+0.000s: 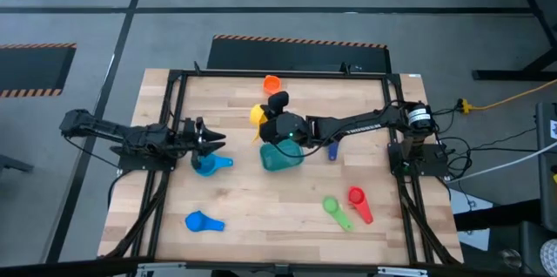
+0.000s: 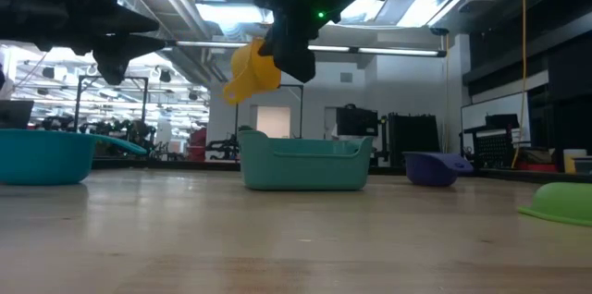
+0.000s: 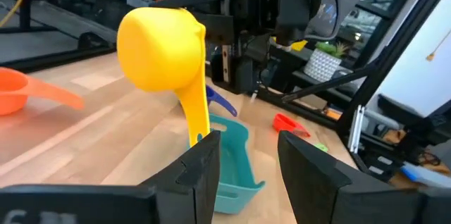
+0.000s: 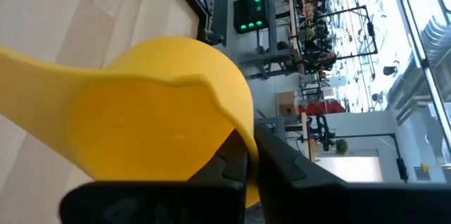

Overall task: Nest measuring cups in basket
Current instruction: Stack the yellow measuring cup on top of the light blue measuring cup

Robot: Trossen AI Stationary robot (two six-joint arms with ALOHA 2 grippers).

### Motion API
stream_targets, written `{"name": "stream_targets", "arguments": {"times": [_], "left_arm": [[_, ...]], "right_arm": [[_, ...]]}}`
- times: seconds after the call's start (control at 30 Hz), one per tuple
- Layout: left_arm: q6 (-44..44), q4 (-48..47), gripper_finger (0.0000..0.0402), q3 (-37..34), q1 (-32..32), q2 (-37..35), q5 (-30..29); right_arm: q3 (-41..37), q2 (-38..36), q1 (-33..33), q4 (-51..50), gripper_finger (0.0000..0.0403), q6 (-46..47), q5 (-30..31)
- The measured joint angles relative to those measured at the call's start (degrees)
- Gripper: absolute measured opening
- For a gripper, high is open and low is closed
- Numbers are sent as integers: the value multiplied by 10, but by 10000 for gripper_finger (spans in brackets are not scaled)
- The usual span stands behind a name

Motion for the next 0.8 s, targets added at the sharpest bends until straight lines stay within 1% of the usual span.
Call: {"name": "stream_targets", "arguments": {"times": [0.27, 0.4, 0.5, 0.63, 0.73, 0.8], "left_arm": [[14, 62, 136, 0, -21, 78, -39], [17, 96, 136, 0, -26, 117, -56], [41, 118, 136, 3, -30, 145, -73], [78, 117, 136, 40, -38, 191, -91], [130, 117, 136, 84, -43, 239, -93], [150, 107, 136, 114, -43, 274, -99]], "right_arm": [[0, 0, 0, 13, 19, -32, 0], [0, 0, 0, 43, 19, -35, 0], [0, 0, 0, 62, 19, -59, 0], [0, 0, 0, 78, 19, -65, -1], [0, 0, 0, 81, 19, -65, -1], [0, 0, 0, 81, 19, -65, 0]]}}
